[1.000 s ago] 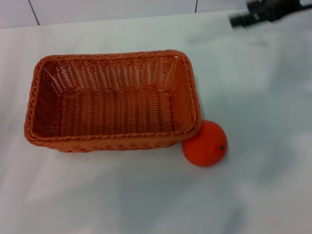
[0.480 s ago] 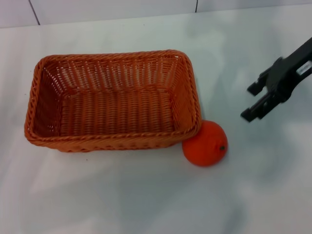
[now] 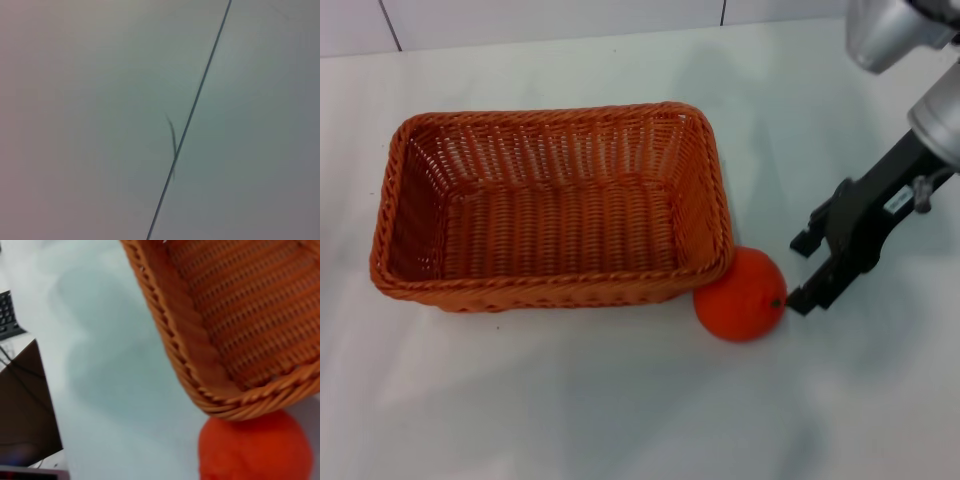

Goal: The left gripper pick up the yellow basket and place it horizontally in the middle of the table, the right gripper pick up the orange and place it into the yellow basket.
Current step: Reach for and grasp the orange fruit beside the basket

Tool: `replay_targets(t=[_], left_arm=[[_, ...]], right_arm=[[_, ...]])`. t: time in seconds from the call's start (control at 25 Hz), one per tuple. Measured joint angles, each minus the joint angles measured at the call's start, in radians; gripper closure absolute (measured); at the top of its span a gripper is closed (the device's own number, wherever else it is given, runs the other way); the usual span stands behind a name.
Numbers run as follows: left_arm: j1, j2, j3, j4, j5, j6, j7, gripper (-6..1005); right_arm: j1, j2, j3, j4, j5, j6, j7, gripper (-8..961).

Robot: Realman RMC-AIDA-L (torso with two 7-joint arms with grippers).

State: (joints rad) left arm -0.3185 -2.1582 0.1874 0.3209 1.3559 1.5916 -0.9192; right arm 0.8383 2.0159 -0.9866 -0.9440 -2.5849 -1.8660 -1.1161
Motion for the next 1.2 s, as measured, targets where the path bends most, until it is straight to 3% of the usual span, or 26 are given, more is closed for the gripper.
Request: replay_targets(t=[0.44, 1.12, 1.2], left_arm=[[0.001, 0.001, 0.001, -0.004, 0.000, 0.007, -0.006, 342], [0.006, 0.000, 0.000, -0.003, 0.000, 0.023, -0.052, 341], [0.008, 0.000, 0.000, -0.003, 0.000, 0.027, -0.056, 341]], right_arm=[[0.006, 0.031, -0.028, 0.071, -0.001, 0.057, -0.015, 65], [0.008, 0.044, -0.054, 0.136, 0.006, 0.159, -0.022, 676], [0.007, 0.044, -0.054, 0.136, 0.005, 0.160, -0.027, 705]])
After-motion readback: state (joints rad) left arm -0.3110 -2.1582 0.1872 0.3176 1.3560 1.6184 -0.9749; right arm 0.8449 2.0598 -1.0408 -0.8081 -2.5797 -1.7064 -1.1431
